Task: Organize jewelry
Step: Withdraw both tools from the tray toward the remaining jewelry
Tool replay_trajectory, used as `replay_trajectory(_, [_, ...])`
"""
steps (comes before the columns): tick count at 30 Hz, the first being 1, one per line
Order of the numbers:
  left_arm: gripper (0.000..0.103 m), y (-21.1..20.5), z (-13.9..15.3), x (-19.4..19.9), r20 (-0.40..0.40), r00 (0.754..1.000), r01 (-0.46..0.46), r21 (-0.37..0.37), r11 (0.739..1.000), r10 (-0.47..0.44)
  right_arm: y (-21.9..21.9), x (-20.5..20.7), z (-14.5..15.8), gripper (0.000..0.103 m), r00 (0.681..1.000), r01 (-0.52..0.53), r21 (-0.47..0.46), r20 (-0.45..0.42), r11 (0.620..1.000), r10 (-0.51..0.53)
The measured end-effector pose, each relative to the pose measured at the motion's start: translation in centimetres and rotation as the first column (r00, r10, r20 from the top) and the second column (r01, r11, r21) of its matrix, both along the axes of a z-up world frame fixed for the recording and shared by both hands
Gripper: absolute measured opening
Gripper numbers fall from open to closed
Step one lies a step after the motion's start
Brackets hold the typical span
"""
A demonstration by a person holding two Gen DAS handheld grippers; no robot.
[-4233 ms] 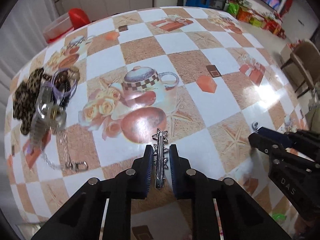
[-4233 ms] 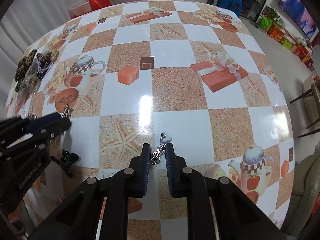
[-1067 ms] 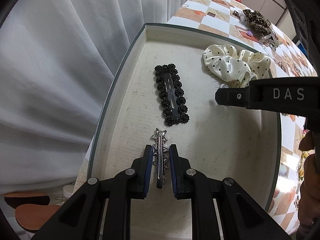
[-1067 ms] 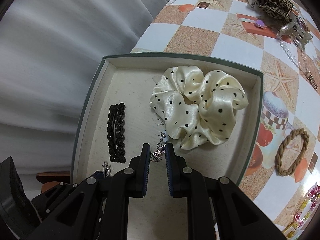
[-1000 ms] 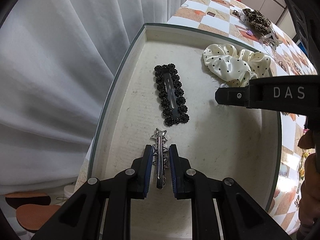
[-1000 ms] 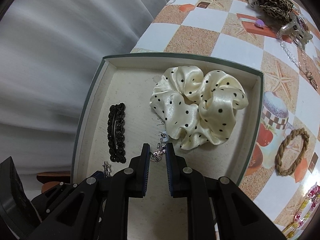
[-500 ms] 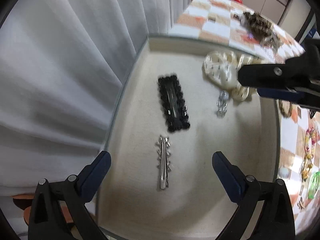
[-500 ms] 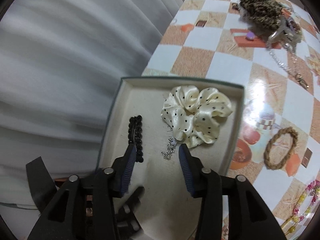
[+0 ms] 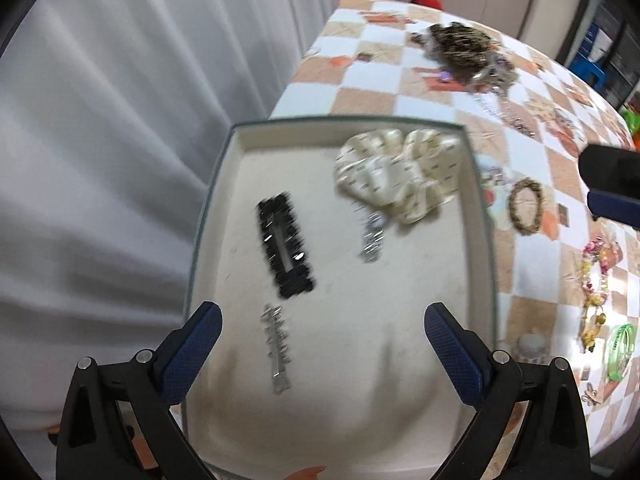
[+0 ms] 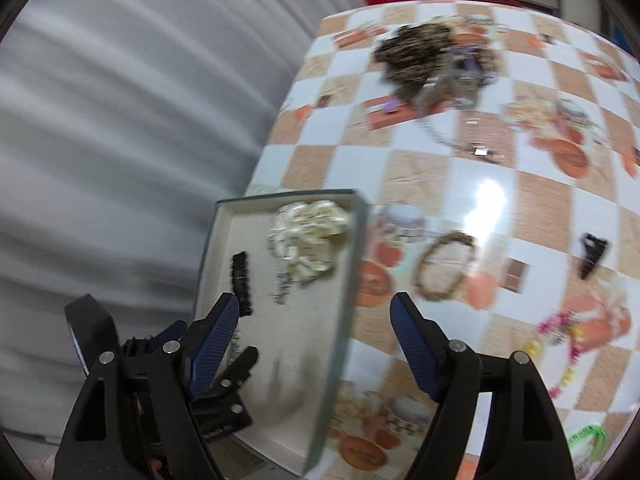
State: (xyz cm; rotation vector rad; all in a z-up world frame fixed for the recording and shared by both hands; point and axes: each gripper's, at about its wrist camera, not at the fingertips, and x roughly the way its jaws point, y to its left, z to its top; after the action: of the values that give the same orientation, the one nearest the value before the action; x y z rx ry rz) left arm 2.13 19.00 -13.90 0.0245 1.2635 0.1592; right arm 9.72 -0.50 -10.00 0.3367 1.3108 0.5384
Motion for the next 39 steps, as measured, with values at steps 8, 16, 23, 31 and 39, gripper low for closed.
replay_trajectory(8, [0.103, -5.3, 2.0, 1.9, 0.036, 0.991, 0.129, -0.036, 0.991, -0.127, -7.4, -1.0, 0.1, 0.103, 0.985, 0.17, -0.043, 0.003, 0.985, -0.17])
replay_trajectory(16, [0.103, -11.0, 3.3, 2.7, 0.059, 0.968, 0.248, -0.041, 0.968, -0.246, -14.3, -3.4, 0.0, 0.103, 0.959, 0.284, -0.073, 0.003, 0.956, -0.284])
replay_trajectory(23, [0.103, -15.2, 3.1, 3.5, 0.05, 0.949, 0.313, -0.058, 0.948, -0.311, -19.1, -5.4, -1.1, 0.103, 0.925, 0.375, -0.127, -0.013, 0.918, -0.38])
replay_trajectory(31, [0.103, -19.1, 1.7, 4.1, -0.002, 0.927, 0.374, -0.085, 0.924, -0.375, -24.8, -8.4, -2.4, 0.103, 0.87, 0.475, -0.186, -0.045, 0.86, -0.491])
replay_trajectory(39, [0.103, -21.3, 0.6, 5.8, -0.012, 0.924, 0.377, -0.113, 0.919, -0.381, -29.4, -11.6, -4.6, 0.103, 0.807, 0.545, -0.26, -0.096, 0.797, -0.583])
